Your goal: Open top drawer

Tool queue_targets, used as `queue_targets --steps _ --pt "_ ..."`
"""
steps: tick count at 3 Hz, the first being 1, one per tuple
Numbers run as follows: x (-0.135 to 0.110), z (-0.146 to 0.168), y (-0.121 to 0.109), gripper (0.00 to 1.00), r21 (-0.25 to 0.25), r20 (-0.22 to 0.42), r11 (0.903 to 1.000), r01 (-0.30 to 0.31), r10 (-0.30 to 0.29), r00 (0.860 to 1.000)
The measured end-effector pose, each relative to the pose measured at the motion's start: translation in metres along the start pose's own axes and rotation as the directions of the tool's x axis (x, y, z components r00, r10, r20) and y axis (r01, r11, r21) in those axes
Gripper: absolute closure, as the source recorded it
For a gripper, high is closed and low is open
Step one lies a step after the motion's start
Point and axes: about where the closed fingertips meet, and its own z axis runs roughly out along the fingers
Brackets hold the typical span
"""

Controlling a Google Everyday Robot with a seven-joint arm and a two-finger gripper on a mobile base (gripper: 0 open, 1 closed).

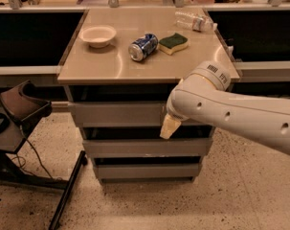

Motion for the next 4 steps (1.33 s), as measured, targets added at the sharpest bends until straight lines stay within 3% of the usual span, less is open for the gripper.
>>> queue_targets --steps 3,4 --pt "0.006 0.009 0.011 0.0 -0.035 -0.017 0.9994 0.005 -0.006 1.0" --pt "0.009 0.047 0.02 0.0 -0.082 -0.044 0.9965 -0.014 0.01 0.999"
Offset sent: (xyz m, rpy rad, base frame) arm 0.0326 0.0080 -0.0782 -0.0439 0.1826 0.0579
